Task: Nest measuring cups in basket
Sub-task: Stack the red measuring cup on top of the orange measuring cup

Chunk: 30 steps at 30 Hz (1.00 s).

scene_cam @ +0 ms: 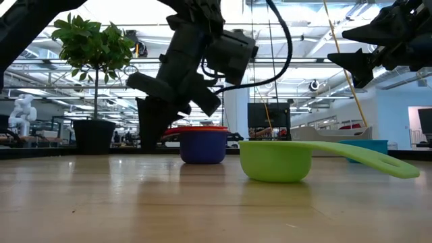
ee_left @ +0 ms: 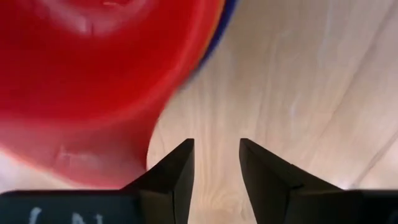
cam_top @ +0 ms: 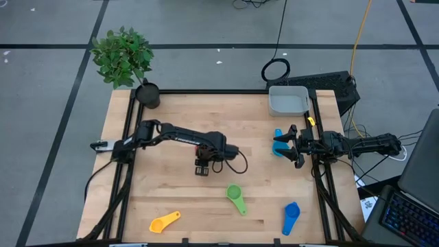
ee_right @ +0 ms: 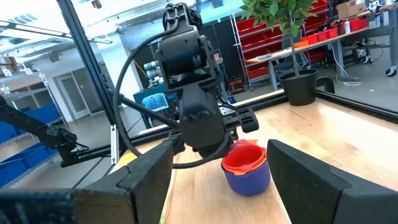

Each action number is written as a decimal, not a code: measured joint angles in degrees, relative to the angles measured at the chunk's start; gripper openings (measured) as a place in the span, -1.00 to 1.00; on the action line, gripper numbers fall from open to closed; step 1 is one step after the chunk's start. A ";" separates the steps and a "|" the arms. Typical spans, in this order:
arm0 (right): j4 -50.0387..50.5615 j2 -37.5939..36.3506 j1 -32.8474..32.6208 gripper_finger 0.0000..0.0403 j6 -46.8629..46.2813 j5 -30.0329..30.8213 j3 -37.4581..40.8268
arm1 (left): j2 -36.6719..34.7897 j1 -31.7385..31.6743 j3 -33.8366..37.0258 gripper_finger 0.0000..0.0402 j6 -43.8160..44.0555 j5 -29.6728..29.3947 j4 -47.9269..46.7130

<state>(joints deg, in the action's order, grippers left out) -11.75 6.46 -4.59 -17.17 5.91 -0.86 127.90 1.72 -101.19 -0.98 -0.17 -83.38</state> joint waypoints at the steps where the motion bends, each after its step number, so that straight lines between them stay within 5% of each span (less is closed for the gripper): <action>1: 0.00 -0.01 0.00 0.25 0.00 0.00 0.00 | -0.20 0.00 0.00 -0.35 -0.01 -0.01 -0.86; 13: 0.03 -0.02 0.01 0.25 -0.93 0.00 0.01 | -1.38 -2.69 -0.04 -0.35 -1.79 -10.90 2.99; 22: -0.07 -0.02 -0.01 0.25 -0.17 0.13 0.02 | -4.88 -1.55 -0.07 -0.35 -2.78 -8.81 3.37; 27: -0.38 -0.01 0.01 0.25 -2.22 0.04 0.00 | -4.96 -4.13 -0.04 -0.35 -7.88 1.56 4.23; 30: 0.07 -0.02 0.01 0.25 -3.41 0.04 0.00 | -4.96 -5.88 -0.04 -0.35 -8.30 -1.85 4.00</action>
<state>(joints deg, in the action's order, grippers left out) -11.68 6.44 -4.58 -20.58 5.96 -0.86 122.93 -4.16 -101.23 -9.28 -2.03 -79.38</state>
